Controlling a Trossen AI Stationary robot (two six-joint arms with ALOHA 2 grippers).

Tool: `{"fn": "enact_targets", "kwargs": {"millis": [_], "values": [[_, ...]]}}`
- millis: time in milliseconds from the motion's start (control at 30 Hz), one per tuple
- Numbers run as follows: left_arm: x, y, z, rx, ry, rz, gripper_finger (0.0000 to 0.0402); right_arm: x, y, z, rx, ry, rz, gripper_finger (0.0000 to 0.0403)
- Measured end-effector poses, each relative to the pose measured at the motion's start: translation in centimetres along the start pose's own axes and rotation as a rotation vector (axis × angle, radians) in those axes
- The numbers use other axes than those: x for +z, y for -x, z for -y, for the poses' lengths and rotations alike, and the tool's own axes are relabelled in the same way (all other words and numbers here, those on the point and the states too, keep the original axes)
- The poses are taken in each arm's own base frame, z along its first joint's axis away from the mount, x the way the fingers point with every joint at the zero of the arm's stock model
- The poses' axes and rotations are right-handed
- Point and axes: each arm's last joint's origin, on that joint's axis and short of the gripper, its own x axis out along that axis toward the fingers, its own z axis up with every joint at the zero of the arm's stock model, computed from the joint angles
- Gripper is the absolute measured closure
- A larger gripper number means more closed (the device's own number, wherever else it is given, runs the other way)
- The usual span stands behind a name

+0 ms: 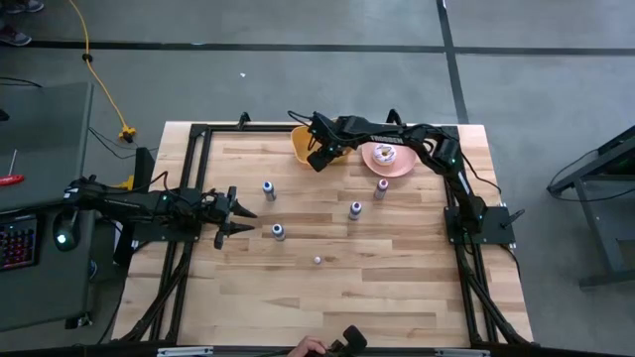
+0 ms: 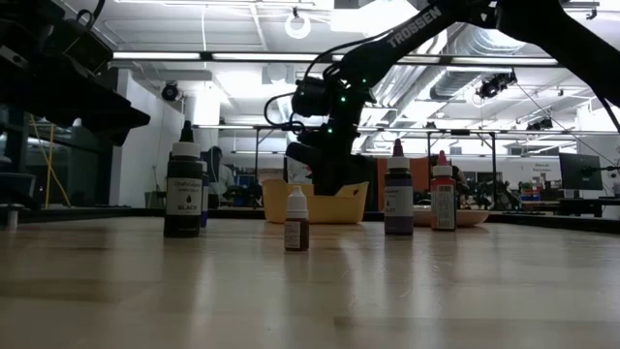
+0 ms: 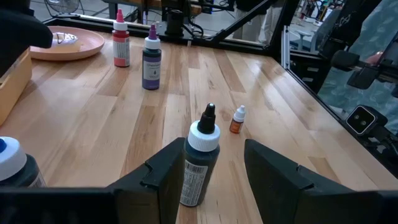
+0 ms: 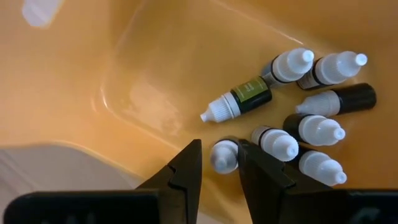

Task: Pick & Place food coloring
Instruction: Put the small green food coloring bottle into the yellow bin, then put the small orange food coloring bottle into the yellow bin

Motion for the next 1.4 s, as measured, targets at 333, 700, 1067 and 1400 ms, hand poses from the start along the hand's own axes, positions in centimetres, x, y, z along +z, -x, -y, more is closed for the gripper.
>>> {"fn": "enact_targets", "kwargs": {"millis": [333,700,1067,1400], "values": [[0.0,0.0,0.0,0.000,0.000,0.000,0.0238,0.1,0.3,0.0,0.001,0.000,0.001,0.0308],[0.0,0.0,0.0,0.000,0.000,0.000,0.0238,0.1,0.4,0.2,-0.005,-0.004,0.002,0.0308],[0.0,0.0,0.0,0.000,0.000,0.000,0.0238,0.3,1.4,0.6,-0.009,-0.003,0.010,0.0308],[0.0,0.0,0.0,0.000,0.000,0.000,0.0238,1.2,5.2,0.5,0.035,0.046,0.114,0.0308]]}}
